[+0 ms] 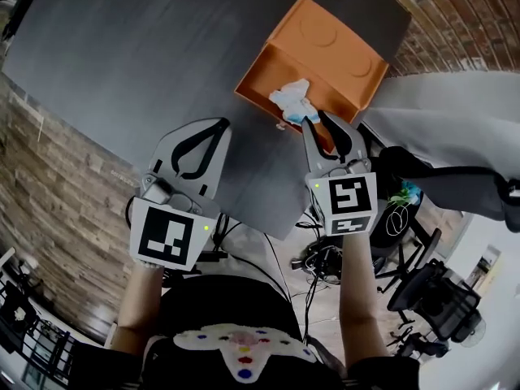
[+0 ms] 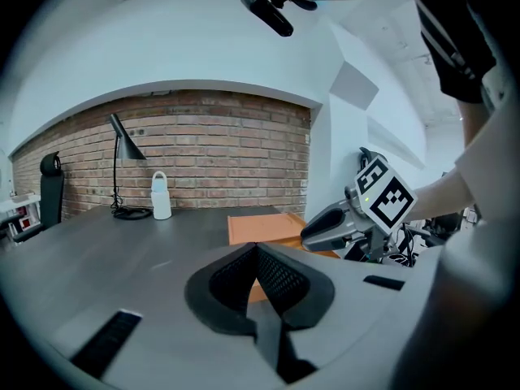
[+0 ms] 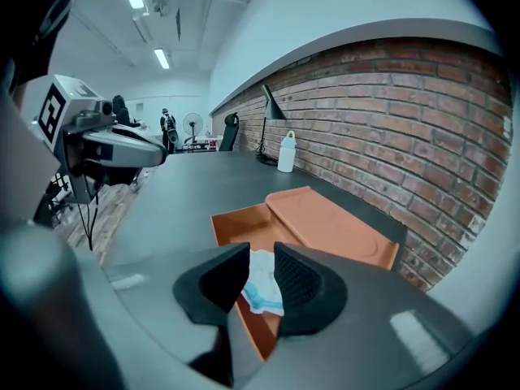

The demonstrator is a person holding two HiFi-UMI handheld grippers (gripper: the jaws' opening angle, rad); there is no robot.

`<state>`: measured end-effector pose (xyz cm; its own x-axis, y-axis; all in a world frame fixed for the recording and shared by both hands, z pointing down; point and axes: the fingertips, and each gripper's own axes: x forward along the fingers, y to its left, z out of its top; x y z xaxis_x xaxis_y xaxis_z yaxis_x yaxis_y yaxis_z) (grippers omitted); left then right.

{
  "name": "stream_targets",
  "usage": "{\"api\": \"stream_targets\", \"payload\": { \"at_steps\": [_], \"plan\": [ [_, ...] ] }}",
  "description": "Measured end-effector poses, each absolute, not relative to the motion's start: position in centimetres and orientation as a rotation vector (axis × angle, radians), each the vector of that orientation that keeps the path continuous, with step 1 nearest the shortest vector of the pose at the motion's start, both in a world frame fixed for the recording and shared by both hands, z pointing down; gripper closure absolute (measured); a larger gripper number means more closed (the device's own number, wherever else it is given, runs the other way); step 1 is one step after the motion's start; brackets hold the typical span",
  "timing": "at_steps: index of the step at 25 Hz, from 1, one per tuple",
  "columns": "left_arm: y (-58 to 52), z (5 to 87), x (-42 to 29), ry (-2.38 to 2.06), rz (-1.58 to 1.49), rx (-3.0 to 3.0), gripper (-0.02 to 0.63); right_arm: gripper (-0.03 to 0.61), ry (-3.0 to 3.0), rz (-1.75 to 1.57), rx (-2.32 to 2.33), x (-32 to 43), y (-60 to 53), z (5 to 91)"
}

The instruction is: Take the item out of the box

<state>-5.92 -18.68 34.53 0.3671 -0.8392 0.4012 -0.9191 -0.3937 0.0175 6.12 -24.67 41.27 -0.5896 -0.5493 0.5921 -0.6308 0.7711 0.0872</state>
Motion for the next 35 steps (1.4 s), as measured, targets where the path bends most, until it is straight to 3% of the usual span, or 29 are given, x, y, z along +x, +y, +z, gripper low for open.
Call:
{"api": "stream_targets", "payload": {
  "at_steps": [30, 35],
  "plan": [
    [-17.5, 35.5, -9.5, -1.718, 0.504, 2.241, 0.607, 0.465, -2.165, 0.168, 0.520, 3.8, -27.1, 49.9],
    [-17.1, 35.3, -9.8, -1.719, 0.510, 2.251, 0.607, 0.537, -2.169, 0.155, 0.506, 3.2, -26.7, 50.2]
  ]
}}
